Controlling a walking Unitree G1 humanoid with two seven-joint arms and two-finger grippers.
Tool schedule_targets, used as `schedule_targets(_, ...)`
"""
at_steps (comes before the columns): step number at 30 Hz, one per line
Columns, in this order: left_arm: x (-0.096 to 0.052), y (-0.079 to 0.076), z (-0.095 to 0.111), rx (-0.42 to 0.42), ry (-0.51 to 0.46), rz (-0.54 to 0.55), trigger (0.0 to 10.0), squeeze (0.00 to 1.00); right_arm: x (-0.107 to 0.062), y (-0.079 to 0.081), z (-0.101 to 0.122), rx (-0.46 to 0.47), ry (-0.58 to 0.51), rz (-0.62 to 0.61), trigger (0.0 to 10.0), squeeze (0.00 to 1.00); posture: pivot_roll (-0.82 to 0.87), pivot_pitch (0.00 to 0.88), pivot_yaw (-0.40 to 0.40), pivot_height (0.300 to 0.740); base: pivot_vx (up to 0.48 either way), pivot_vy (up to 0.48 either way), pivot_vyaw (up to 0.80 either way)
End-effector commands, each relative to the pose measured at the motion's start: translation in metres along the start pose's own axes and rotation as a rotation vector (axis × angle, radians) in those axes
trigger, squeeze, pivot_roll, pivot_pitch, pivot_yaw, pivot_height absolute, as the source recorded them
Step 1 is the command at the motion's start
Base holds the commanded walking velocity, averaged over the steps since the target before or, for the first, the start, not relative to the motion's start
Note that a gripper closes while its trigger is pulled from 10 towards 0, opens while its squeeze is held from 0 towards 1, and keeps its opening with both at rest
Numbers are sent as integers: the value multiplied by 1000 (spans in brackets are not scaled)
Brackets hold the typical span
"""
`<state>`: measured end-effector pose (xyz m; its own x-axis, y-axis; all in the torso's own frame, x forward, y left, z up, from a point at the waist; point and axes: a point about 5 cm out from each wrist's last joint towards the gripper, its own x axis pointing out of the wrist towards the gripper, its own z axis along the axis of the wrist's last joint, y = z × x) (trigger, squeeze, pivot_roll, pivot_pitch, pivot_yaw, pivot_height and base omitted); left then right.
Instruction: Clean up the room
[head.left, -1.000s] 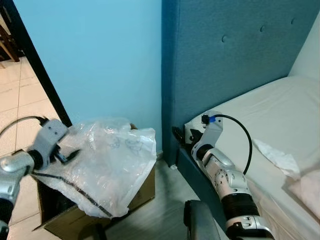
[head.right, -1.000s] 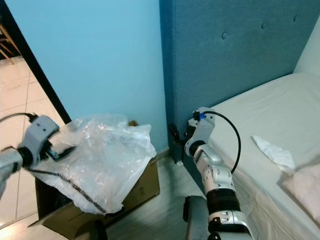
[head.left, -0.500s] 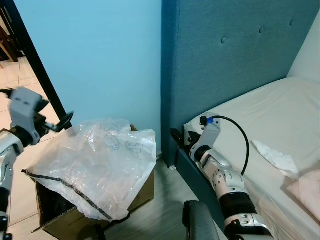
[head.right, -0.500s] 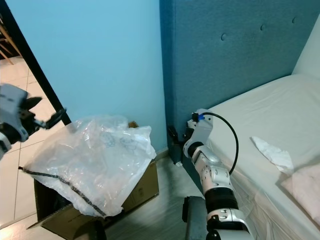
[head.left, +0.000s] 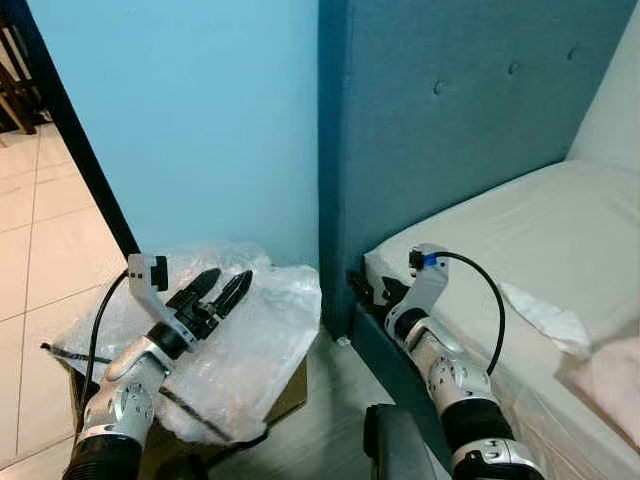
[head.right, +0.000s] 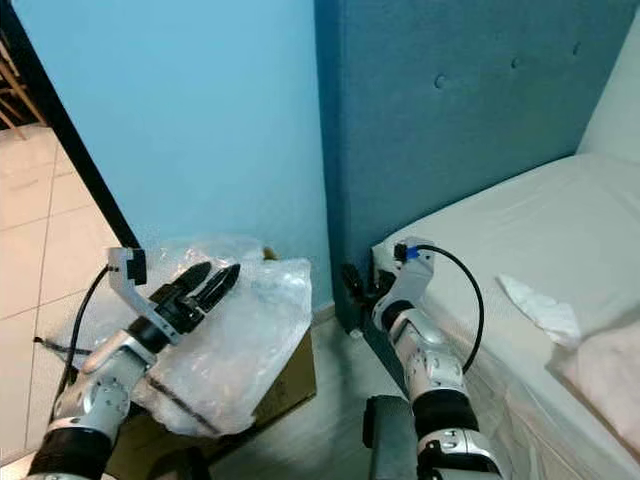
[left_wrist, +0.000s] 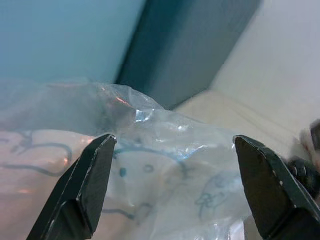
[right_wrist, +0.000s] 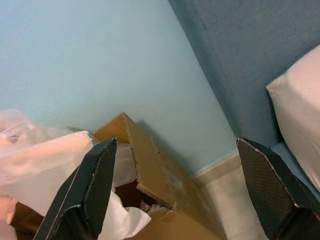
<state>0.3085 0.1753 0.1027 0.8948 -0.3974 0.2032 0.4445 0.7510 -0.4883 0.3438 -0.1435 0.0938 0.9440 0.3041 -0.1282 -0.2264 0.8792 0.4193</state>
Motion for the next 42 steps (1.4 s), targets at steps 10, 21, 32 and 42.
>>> schedule_targets(10, 13, 0, -1, 18, -63, 119, 10000, 0, -7, -3, -37, -53, 100, 9, 10000, 0, -72, 0, 0, 540, 0, 0, 0)
schedule_targets(21, 25, -1, 22, 121, -143, 127, 10000, 0, -8, -4, -45, -64, 113, 29, 10000, 0, -71, 0, -18, 572, 0, 0, 0)
schedule_targets(32, 26, 2, 44, 156, -203, 137, 10000, 0, -6, -3, -43, -69, 99, 41, 10000, 0, -64, 0, -20, 599, 0, 0, 0)
schedule_targets(42, 25, -3, 49, 136, -226, 122, 10000, 0, -7, -5, -47, -70, 108, 29, 10000, 0, -56, 0, -15, 631, 0, 0, 0)
